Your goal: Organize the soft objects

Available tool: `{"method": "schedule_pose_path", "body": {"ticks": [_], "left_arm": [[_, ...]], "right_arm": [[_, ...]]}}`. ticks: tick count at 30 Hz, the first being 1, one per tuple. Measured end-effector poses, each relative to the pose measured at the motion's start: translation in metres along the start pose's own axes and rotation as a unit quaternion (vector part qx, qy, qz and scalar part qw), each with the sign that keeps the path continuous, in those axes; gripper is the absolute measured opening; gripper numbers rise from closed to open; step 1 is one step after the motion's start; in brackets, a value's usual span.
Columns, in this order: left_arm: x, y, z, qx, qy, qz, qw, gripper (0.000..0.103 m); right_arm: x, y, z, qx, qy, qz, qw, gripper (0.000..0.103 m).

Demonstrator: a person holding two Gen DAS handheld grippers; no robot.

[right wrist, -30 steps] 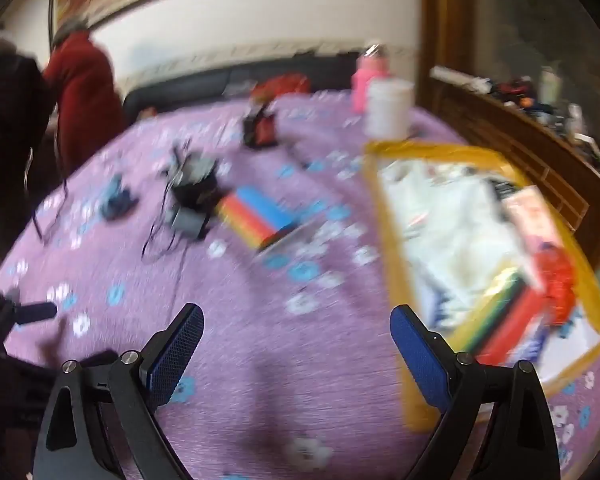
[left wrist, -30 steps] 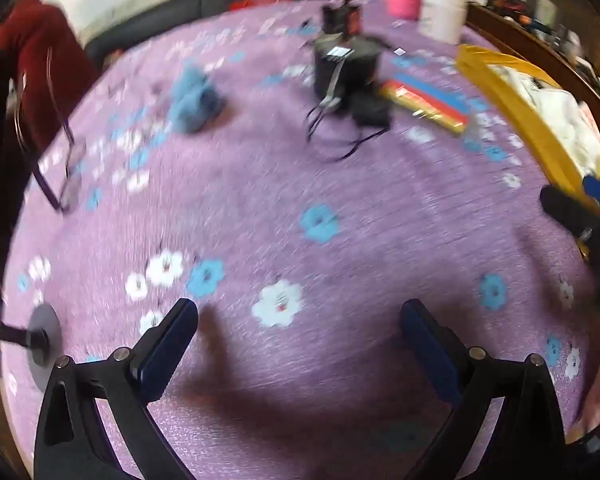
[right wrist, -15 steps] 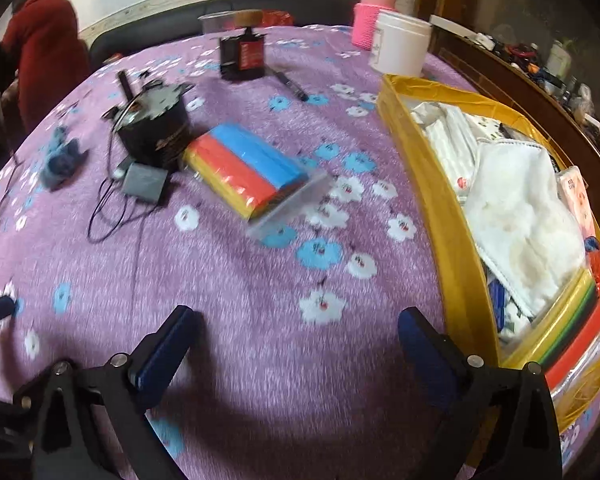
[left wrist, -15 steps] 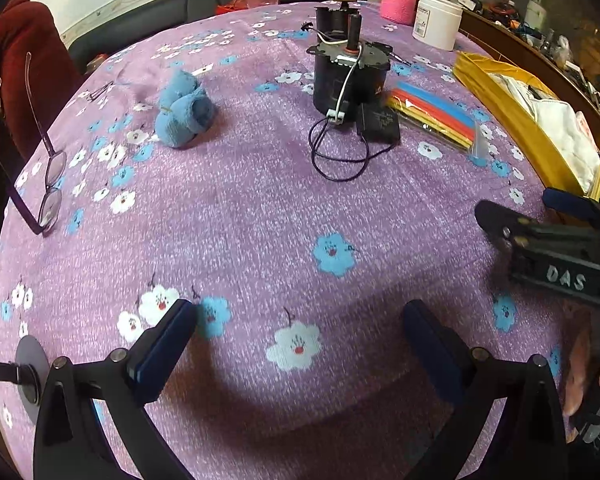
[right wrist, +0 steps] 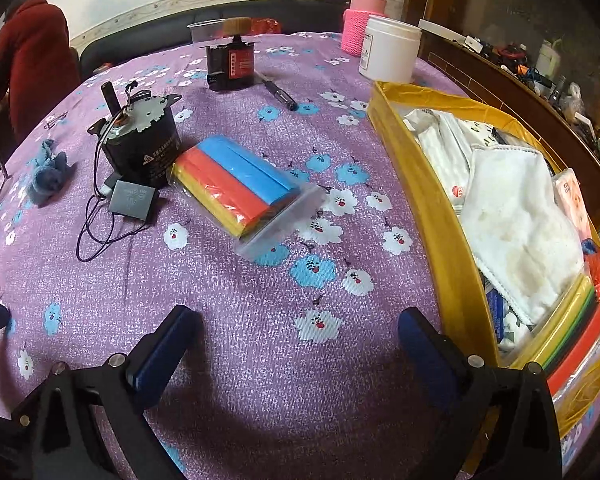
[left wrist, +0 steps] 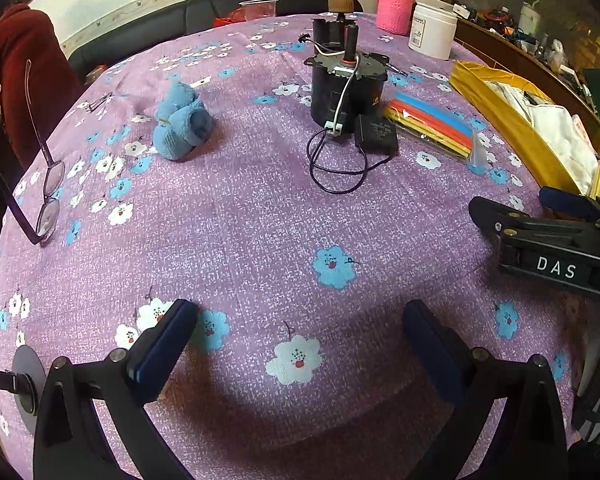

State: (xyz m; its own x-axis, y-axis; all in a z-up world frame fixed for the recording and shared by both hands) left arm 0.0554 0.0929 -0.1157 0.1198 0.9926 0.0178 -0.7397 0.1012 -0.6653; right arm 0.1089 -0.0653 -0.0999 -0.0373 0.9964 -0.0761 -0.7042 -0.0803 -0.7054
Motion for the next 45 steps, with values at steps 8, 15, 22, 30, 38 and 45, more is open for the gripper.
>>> {"method": "schedule_pose_path", "body": {"ticks": [8, 15, 22, 30, 38, 45], "left_arm": [[0.0033, -0.0026, -0.0017, 0.0, 0.0, 0.001, 1.0, 0.103], [0.0037, -0.0041, -0.0029, 0.001, -0.001, 0.003, 1.0, 0.103], [0.0043, -0.0049, -0.0037, 0.001, -0.001, 0.002, 1.0, 0.103], [0.0046, -0.0055, -0.0042, 0.001, -0.002, 0.003, 1.0, 0.103], [0.0053, -0.006, -0.0047, 0.001, -0.002, 0.003, 1.0, 0.103], [0.0055, -0.0064, -0.005, 0.001, -0.002, 0.004, 1.0, 0.103]], "right_arm": [[0.0005, 0.0001, 0.0, 0.0, 0.0, 0.0, 1.0, 0.102], [-0.0001, 0.0002, 0.0004, 0.0, -0.001, 0.001, 1.0, 0.102], [-0.0004, -0.0001, -0.0009, 0.003, -0.006, -0.006, 1.0, 0.103], [-0.0012, 0.0005, -0.0039, 0.006, -0.021, -0.019, 1.0, 0.102], [-0.0009, 0.0009, -0.0038, 0.006, -0.019, -0.019, 1.0, 0.102], [-0.0018, 0.0005, -0.0043, 0.006, -0.02, -0.019, 1.0, 0.102]]}}
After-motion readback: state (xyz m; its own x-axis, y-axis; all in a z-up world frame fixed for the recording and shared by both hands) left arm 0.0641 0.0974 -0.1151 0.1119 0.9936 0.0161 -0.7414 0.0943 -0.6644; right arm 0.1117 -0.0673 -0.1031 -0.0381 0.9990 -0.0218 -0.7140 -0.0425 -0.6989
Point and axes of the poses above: each gripper's, at about its wrist camera, not at the fingertips, and z roughly against the way its jaws point, x to its left, y to its underside, the point moved 10 cm from there along -z, roughly the way its jaws point, and after that the axes turned 10 degrees about -x, right-handed, at the moved point
